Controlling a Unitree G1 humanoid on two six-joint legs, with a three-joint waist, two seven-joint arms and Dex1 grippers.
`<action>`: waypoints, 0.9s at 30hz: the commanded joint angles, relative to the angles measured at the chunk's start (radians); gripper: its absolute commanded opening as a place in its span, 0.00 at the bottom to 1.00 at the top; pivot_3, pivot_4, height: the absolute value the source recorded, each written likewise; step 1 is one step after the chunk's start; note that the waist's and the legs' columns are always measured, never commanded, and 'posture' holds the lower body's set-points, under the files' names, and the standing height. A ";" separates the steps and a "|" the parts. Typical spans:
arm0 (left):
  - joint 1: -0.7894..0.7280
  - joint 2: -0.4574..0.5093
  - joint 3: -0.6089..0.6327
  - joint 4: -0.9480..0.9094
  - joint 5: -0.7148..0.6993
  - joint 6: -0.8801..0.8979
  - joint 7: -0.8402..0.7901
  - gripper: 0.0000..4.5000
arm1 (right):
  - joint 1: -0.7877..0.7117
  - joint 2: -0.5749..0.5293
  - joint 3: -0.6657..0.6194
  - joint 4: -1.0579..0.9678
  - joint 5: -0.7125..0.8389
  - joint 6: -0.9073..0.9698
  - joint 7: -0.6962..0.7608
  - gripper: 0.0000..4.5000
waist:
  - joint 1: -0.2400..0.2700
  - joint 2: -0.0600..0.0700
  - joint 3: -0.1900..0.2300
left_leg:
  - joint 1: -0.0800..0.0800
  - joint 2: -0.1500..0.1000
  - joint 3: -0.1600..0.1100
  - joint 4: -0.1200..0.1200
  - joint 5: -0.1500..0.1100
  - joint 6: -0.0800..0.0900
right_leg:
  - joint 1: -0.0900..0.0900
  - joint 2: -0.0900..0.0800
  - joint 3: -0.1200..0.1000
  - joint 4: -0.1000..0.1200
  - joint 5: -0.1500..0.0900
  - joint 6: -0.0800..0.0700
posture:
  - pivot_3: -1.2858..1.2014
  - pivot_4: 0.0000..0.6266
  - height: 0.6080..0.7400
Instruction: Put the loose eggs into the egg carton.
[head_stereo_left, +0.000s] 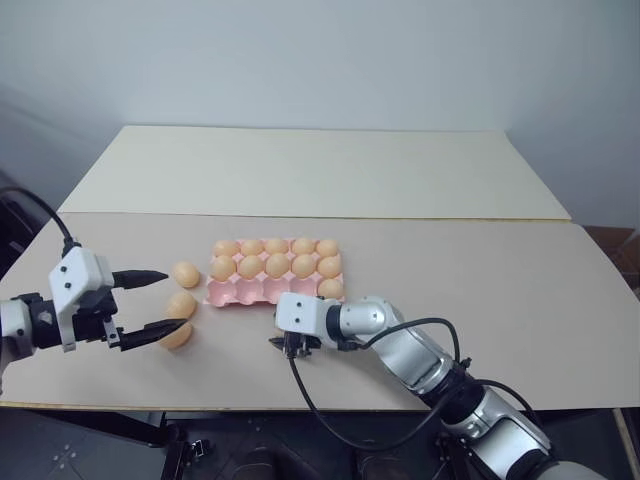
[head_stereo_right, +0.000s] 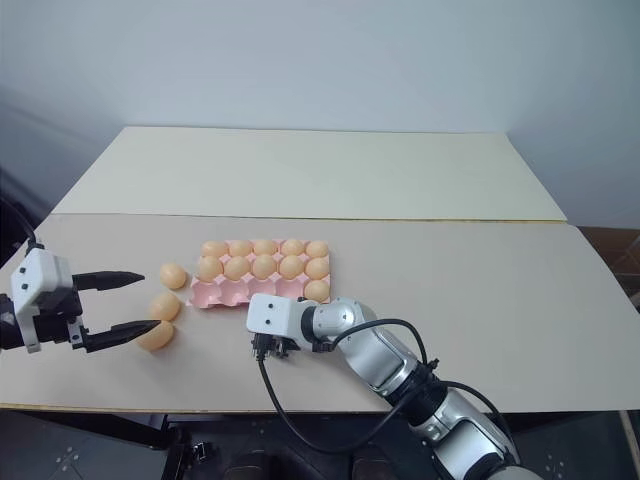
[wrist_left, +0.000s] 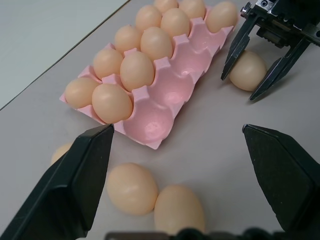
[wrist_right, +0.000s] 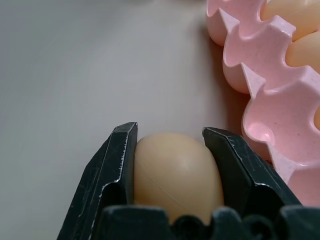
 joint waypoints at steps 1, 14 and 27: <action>-0.017 0.009 0.011 0.000 0.002 -0.019 0.000 1.00 | 0.003 0.003 -0.072 -0.111 0.039 0.051 0.006 0.44 | 0.000 0.000 0.000 | 0.000 0.000 0.000 0.000 0.000 0.000 | 0.000 0.000 0.000 0.000 0.000 0.000 | 0.52 0.24 1.00; -0.025 0.009 0.006 0.008 -0.007 -0.026 -0.011 1.00 | -0.093 -0.035 -0.203 -0.030 0.043 -0.043 -0.049 0.44 | -0.001 0.000 0.000 | -0.001 0.000 0.000 0.000 0.000 0.000 | -0.001 0.000 0.000 0.000 0.000 0.000 | 0.52 0.24 1.00; -0.012 0.006 0.018 -0.004 -0.013 -0.017 -0.012 1.00 | -0.114 0.014 -0.229 -0.001 0.068 -0.082 -0.060 0.88 | -0.001 0.000 0.000 | -0.012 0.000 0.000 0.000 0.001 -0.001 | -0.014 0.000 0.002 0.004 0.000 0.000 | 0.52 0.24 1.00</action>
